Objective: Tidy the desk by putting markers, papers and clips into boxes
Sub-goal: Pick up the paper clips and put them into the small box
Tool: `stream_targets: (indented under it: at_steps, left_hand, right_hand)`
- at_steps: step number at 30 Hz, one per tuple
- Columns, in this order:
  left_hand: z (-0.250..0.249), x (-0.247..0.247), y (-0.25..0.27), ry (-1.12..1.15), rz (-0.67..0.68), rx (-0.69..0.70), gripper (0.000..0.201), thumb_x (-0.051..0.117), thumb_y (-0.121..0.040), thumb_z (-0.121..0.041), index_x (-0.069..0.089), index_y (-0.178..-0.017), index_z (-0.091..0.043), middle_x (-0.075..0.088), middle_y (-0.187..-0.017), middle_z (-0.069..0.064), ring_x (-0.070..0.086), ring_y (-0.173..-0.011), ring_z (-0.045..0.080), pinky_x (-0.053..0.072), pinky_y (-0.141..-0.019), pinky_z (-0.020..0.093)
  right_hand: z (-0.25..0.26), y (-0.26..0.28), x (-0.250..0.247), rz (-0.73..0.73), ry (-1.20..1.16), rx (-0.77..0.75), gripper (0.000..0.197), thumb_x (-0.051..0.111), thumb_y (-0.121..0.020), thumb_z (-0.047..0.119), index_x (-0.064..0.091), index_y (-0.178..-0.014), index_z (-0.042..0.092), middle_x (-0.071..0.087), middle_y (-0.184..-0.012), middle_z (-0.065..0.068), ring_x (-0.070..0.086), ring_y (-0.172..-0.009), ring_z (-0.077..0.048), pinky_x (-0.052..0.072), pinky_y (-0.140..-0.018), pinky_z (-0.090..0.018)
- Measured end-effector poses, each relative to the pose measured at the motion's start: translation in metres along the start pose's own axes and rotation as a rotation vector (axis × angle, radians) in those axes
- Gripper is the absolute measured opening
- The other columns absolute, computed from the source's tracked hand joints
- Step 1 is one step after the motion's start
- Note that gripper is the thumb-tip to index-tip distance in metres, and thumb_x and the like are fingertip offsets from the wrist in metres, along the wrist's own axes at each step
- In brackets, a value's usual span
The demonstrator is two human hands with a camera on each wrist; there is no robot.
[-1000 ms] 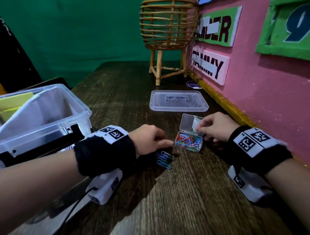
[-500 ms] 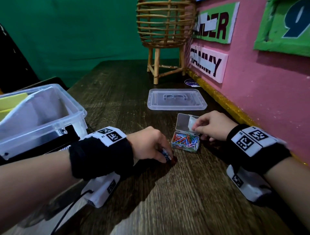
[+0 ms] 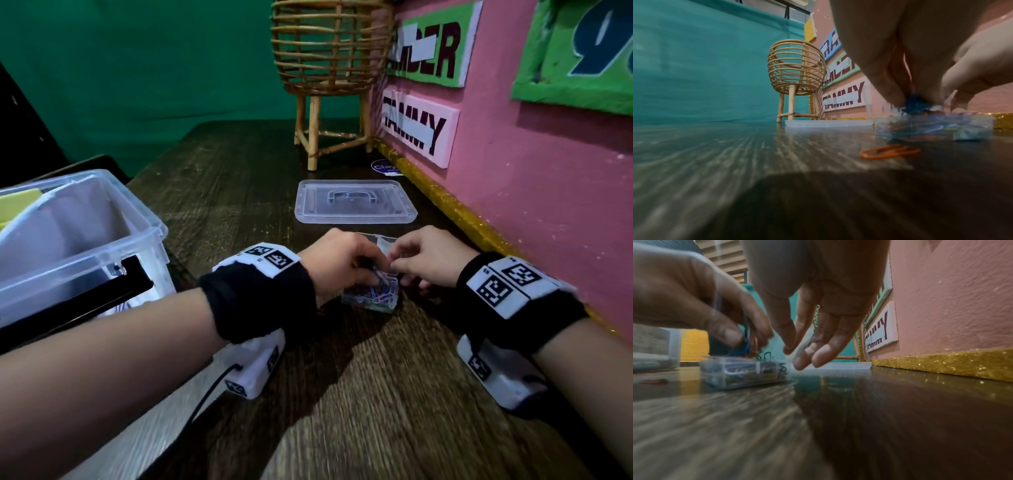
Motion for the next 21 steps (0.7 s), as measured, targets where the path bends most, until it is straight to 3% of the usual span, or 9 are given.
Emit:
stream_targets:
  at_steps: [2, 4, 8, 12, 15, 18, 21]
  left_hand:
    - [0.001, 0.005, 0.0, -0.028, 0.06, -0.026, 0.034, 0.069, -0.081, -0.018, 0.066, -0.115, -0.02, 0.068, -0.111, 0.0, 0.059, -0.096, 0.007, 0.042, -0.082, 0.014]
    - [0.001, -0.001, 0.003, -0.04, 0.014, -0.027, 0.031, 0.068, -0.082, -0.018, 0.067, -0.113, -0.02, 0.069, -0.111, -0.001, 0.058, -0.094, 0.004, 0.042, -0.082, 0.012]
    - [0.01, -0.013, 0.019, -0.182, -0.076, -0.076, 0.022, 0.064, -0.085, -0.02, 0.069, -0.107, -0.016, 0.07, -0.106, 0.0, 0.063, -0.097, 0.014, 0.037, -0.077, 0.012]
    - [0.033, -0.001, 0.047, -0.265, 0.105, -0.211, 0.03, 0.067, -0.081, -0.035, 0.069, -0.102, -0.015, 0.07, -0.1, 0.003, 0.063, -0.091, 0.016, 0.043, -0.077, 0.019]
    - [0.045, 0.003, 0.062, -0.192, 0.17, -0.261, 0.022, 0.073, -0.077, -0.027, 0.072, -0.096, -0.015, 0.072, -0.096, 0.001, 0.059, -0.076, 0.006, 0.04, -0.066, 0.009]
    - [0.047, 0.003, 0.063, -0.131, 0.192, -0.272, 0.013, 0.072, -0.078, -0.019, 0.073, -0.09, -0.015, 0.07, -0.086, -0.001, 0.051, -0.061, -0.004, 0.035, -0.058, 0.0]
    - [0.046, 0.007, 0.061, -0.148, 0.243, -0.274, 0.012, 0.068, -0.081, -0.021, 0.07, -0.091, -0.017, 0.061, -0.079, -0.006, 0.052, -0.066, 0.004, 0.035, -0.058, 0.005]
  right_hand:
    - [0.001, 0.0, 0.0, 0.013, 0.007, -0.005, 0.015, 0.059, -0.086, 0.013, 0.064, -0.078, 0.025, 0.065, -0.079, 0.004, 0.063, -0.065, -0.009, 0.048, -0.054, -0.023]
    - [0.002, 0.001, 0.0, 0.012, 0.013, -0.011, 0.014, 0.059, -0.086, 0.013, 0.066, -0.08, 0.024, 0.067, -0.081, 0.003, 0.063, -0.066, -0.01, 0.048, -0.054, -0.022]
    - [0.002, 0.0, 0.0, -0.002, 0.035, -0.034, 0.01, 0.063, -0.084, 0.019, 0.071, -0.09, 0.016, 0.072, -0.089, -0.007, 0.063, -0.069, -0.012, 0.046, -0.05, -0.02]
    - [-0.001, -0.003, 0.0, -0.014, 0.039, -0.028, 0.016, 0.066, -0.083, 0.025, 0.071, -0.091, 0.013, 0.073, -0.09, -0.01, 0.063, -0.069, -0.014, 0.045, -0.048, -0.02]
    - [-0.001, -0.004, 0.001, -0.003, 0.052, -0.031, 0.012, 0.066, -0.082, 0.024, 0.072, -0.088, 0.015, 0.073, -0.089, -0.009, 0.064, -0.073, -0.016, 0.046, -0.049, -0.021]
    - [0.003, -0.001, -0.001, -0.011, 0.081, -0.068, 0.007, 0.066, -0.082, 0.023, 0.072, -0.083, 0.019, 0.068, -0.08, 0.001, 0.058, -0.073, -0.011, 0.043, -0.055, -0.017]
    - [0.005, 0.0, -0.002, -0.02, 0.121, -0.085, 0.009, 0.068, -0.081, 0.026, 0.074, -0.085, 0.02, 0.067, -0.083, 0.005, 0.057, -0.078, -0.008, 0.045, -0.072, -0.021]
Point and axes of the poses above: each hand's wrist, its own y-axis away from the middle knuckle, its own x-axis out of the palm, z = x × y, the point moved 8 cm from there along -y, towards the middle knuckle
